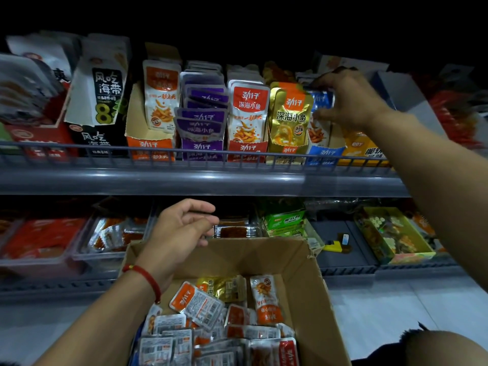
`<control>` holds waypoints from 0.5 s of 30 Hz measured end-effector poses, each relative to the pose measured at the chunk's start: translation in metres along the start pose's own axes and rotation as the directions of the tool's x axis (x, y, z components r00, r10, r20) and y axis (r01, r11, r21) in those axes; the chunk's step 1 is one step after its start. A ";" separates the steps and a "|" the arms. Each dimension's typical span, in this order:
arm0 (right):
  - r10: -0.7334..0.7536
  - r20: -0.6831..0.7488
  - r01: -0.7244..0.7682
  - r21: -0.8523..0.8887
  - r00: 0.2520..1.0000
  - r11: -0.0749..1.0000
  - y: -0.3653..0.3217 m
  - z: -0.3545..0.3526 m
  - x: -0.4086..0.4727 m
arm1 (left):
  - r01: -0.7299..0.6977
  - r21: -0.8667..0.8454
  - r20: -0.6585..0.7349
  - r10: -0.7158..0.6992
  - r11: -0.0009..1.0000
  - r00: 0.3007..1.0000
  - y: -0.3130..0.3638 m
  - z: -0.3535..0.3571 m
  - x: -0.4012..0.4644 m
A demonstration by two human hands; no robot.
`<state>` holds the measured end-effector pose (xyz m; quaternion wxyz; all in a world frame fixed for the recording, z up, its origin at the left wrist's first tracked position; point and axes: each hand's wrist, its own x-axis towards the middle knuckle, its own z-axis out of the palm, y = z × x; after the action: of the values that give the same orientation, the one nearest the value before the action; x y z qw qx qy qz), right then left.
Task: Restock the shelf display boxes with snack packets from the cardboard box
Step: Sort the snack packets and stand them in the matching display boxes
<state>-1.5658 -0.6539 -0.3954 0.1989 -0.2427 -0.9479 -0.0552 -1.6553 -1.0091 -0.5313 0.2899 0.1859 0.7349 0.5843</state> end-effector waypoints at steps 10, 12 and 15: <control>-0.003 -0.020 0.003 0.011 1.000 1.000 -0.003 -0.004 -0.016 | -0.009 0.026 0.016 0.008 1.000 1.000 -0.004 0.002 0.000; -0.016 -0.026 0.016 0.004 1.000 1.000 -0.004 -0.005 -0.021 | -0.008 0.029 0.023 0.008 1.000 1.000 -0.004 0.004 -0.002; -0.014 -0.091 0.014 0.001 0.996 1.000 -0.006 -0.008 -0.028 | -0.011 0.035 0.030 0.010 0.999 0.999 -0.005 0.007 -0.004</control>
<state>-1.5436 -0.6727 -0.3996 0.2417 -0.2333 -0.9395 -0.0669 -1.6476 -1.0074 -0.5366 0.2947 0.2034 0.7396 0.5699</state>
